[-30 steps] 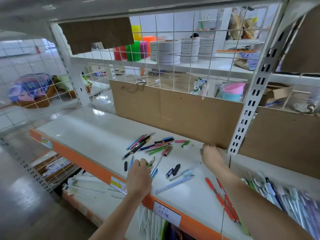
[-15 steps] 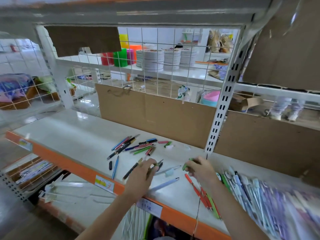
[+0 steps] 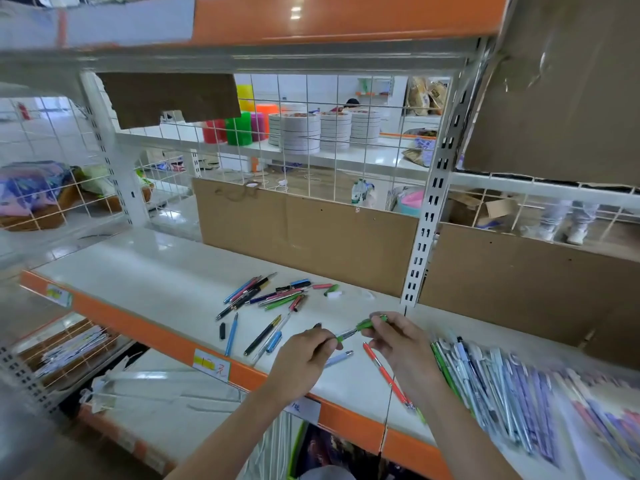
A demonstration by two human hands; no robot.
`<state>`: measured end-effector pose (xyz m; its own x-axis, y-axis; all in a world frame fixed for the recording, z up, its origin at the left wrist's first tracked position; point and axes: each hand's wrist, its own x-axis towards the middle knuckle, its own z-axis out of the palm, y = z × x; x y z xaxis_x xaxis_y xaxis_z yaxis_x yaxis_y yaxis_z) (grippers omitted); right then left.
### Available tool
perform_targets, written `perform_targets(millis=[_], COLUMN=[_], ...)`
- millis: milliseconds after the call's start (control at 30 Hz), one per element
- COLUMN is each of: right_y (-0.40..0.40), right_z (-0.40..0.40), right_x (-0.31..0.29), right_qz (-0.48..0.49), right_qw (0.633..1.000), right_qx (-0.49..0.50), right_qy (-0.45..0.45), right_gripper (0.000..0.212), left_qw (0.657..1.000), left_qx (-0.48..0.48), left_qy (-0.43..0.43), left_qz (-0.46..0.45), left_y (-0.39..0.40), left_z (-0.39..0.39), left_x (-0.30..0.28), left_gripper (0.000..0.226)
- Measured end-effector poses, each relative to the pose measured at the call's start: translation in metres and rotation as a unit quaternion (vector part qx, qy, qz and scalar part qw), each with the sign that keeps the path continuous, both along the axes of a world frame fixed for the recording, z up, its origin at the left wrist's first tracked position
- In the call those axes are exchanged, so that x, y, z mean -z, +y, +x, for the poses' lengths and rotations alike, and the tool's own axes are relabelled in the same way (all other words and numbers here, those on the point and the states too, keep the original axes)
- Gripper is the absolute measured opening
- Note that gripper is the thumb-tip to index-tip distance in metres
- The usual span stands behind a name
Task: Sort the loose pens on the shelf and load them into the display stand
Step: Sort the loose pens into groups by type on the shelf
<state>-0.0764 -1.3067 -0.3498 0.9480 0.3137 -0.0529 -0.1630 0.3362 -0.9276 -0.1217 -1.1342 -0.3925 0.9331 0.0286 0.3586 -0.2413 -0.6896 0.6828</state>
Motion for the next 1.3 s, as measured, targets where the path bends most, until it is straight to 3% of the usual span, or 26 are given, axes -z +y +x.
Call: perform_targets(millis=[100,300,500,600,767,900,1033,1167,1233,1300], right_y=[0.002,-0.007,-0.005,-0.001,0.011,0.023,0.034,0.045,0.047,0.048], right_z=[-0.005,-0.001,-0.007,-0.011,-0.016,-0.014,-0.011,-0.009,-0.007,-0.002], right_x=[0.002,-0.002,0.006,0.01,0.008,0.014,0.025,0.04,0.044,0.046], right_qz=[-0.055,-0.057,-0.13,-0.143,-0.129,-0.166,-0.126,-0.131,-0.149,-0.179], right_qw=[0.998,0.995,0.987,0.985,0.988,0.984,0.986,0.969,0.964,0.961], right_qx=[-0.002,0.064,-0.003,-0.018,0.037,0.061,0.061,0.089,0.092,0.078], right_qy=[-0.031,-0.057,-0.093,-0.092,-0.075,-0.038,0.091,0.191,0.202,0.193], right_gripper=[0.008,0.007,0.009,0.01,0.017,0.024,0.026,0.031,0.029,0.025], left_qw=[1.0,1.0,1.0,1.0,0.997,0.989,0.973,0.962,0.956,0.951], left_qx=[0.011,-0.004,0.007,0.01,-0.031,-0.09,-0.136,-0.121,-0.102,-0.094], left_qy=[0.008,0.005,0.008,-0.005,-0.057,-0.111,-0.107,-0.091,-0.086,-0.075], left_qz=[0.002,-0.009,-0.015,-0.024,-0.038,0.044,0.154,0.229,0.262,0.285], left_y=[-0.006,-0.01,-0.015,-0.017,-0.02,-0.021,-0.024,-0.023,-0.022,-0.02], left_z=[-0.001,-0.007,-0.009,-0.01,-0.007,-0.006,-0.009,-0.006,-0.004,-0.001], left_x=[-0.003,-0.01,-0.013,-0.013,-0.007,0.003,0.01,0.022,0.026,0.032], left_gripper=[0.025,0.024,0.021,0.019,0.018,0.019,0.014,0.02,0.009,0.015])
